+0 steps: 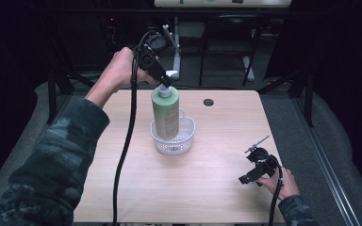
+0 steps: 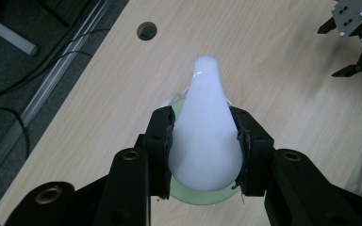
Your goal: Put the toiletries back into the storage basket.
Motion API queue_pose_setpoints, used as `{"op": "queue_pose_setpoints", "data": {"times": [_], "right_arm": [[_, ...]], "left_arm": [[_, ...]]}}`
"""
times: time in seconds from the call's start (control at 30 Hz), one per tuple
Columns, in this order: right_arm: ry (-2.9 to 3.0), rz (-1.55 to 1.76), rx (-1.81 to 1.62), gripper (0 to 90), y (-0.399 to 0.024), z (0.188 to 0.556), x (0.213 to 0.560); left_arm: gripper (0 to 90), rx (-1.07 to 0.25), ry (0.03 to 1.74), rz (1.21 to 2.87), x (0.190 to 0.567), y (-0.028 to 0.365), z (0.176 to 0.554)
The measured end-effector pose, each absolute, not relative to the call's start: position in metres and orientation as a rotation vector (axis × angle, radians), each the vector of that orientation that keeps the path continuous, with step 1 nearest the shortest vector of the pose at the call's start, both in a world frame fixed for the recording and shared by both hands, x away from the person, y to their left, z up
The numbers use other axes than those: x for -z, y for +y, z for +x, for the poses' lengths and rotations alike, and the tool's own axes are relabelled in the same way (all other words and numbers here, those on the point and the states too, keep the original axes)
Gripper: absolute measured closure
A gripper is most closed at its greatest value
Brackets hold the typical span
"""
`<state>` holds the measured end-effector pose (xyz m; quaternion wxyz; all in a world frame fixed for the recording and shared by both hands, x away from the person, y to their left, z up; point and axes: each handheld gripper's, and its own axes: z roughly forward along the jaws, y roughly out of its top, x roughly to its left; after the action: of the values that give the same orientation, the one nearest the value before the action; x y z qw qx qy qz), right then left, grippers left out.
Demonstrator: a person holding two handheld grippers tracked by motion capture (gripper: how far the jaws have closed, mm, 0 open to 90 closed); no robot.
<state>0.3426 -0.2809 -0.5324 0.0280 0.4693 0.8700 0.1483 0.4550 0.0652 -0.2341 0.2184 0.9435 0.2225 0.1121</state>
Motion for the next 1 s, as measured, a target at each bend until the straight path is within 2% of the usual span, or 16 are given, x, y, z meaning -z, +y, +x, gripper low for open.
{"op": "queue_pose_setpoints", "data": {"times": [1.0], "right_arm": [[2.683,1.438,-0.452,0.0,-0.281,0.342,0.531]], "left_arm": [[63.2,-0.293,0.650,2.606,0.270,0.060,0.465]]}}
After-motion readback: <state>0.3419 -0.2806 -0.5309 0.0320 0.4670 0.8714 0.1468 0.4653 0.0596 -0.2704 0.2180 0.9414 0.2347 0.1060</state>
